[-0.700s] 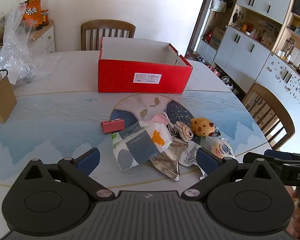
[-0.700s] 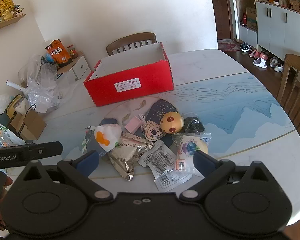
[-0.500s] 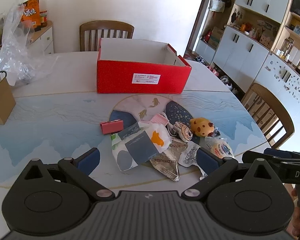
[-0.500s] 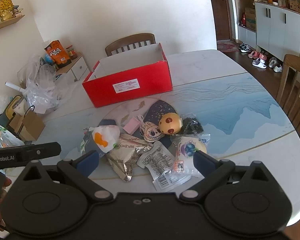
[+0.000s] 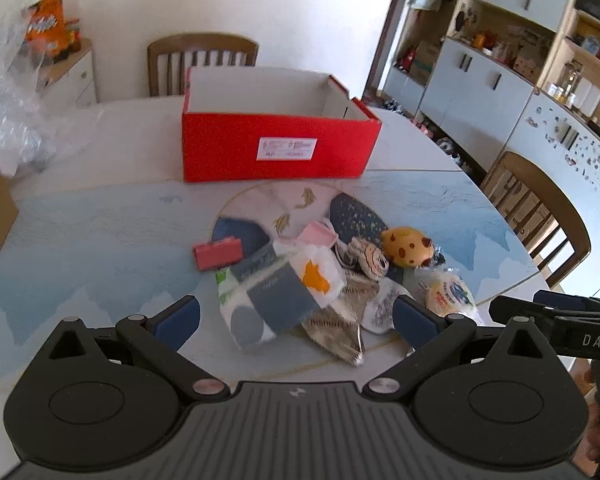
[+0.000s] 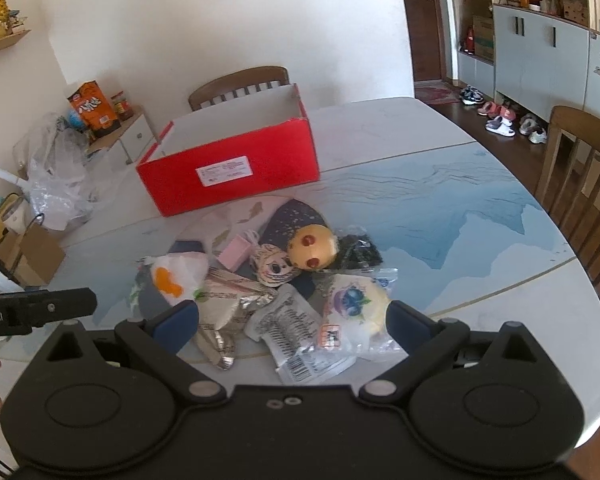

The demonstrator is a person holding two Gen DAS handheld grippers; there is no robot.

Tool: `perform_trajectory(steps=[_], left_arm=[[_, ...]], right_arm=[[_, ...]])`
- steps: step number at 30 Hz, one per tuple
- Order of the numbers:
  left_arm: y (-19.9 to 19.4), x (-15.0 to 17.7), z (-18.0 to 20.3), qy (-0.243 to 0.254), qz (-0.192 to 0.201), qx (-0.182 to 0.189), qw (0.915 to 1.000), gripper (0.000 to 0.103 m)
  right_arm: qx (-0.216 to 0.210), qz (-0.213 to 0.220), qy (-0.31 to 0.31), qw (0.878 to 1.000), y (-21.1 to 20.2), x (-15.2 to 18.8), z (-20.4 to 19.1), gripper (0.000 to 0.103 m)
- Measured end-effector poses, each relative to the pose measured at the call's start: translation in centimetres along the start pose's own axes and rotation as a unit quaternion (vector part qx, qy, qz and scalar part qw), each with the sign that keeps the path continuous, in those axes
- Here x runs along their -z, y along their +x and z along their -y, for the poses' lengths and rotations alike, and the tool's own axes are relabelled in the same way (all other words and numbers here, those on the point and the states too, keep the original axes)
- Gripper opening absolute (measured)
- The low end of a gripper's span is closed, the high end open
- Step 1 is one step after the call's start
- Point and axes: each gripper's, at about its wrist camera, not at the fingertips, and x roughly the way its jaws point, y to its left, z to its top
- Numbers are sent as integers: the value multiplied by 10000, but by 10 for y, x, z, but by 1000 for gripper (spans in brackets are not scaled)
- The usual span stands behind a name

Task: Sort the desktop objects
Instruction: 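Lower the left gripper onto the white-grey paper packet while the right gripper approaches the blueberry bread bag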

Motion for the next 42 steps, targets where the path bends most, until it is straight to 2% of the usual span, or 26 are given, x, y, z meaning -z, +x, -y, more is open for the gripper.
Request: perform_trajectory(steps=[6, 13, 18, 25, 34, 42], left_arm=[[23, 1, 4, 674, 167, -17, 9976, 103], [48, 6, -3, 1171, 230, 9, 9929, 103], [67, 7, -7, 1670, 143, 264, 9855, 103], [85, 10, -15, 2188, 22, 388, 9750, 103], [107, 9, -14, 2451, -276, 602, 9672, 103], [115, 9, -20, 2295, -365, 575, 9709, 103]], right_arm=[[204, -101, 28, 9997, 19, 0, 11, 99], [302, -225, 16, 9993, 41, -2, 18, 98], [389, -313, -62, 9987, 54, -5, 20, 98], [445, -571, -9, 9974, 69, -7, 25, 95], [583, -753, 4, 9955, 87, -8, 28, 94], [563, -965, 285, 9933, 104, -8, 36, 89]])
